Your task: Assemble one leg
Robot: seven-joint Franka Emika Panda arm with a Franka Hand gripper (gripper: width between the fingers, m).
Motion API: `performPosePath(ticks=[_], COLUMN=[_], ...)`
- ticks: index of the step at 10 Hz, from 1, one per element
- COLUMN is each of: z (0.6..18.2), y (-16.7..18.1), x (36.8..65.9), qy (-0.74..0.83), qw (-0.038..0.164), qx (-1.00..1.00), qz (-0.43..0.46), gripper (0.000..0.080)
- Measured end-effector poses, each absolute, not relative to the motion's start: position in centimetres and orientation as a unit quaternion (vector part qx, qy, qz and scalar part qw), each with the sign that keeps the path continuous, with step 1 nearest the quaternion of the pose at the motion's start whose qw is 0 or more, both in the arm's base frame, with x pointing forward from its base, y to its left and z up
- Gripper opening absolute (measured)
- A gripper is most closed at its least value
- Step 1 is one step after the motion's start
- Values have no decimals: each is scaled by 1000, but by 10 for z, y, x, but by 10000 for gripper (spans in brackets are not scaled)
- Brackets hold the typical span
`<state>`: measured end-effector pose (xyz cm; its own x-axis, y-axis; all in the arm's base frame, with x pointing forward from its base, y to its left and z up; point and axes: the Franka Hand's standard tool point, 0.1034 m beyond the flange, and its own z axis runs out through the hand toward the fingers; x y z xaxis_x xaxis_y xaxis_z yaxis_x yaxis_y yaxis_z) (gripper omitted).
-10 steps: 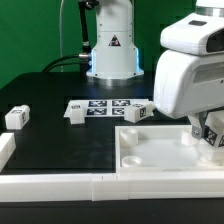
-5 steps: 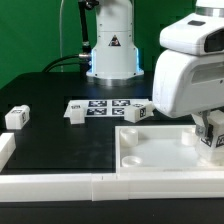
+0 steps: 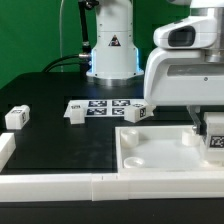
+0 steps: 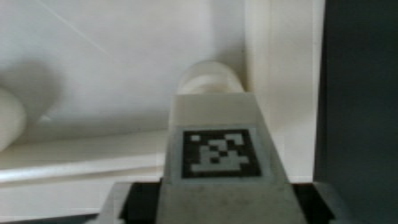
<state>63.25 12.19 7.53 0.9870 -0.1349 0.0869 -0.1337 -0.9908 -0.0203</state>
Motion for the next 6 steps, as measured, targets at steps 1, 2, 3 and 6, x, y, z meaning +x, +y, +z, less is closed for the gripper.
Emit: performPosePath(ticks=[1,2,3,6], z=[75,75,75,74], y=[121,120,119,117], x=[632,631,631,631], qy=[141,201,247,382], qw=[11,12,16,30], qx=[-989,-978,-968,-923], qz=[-50,-50,-48,-39], gripper=[294,294,294,294])
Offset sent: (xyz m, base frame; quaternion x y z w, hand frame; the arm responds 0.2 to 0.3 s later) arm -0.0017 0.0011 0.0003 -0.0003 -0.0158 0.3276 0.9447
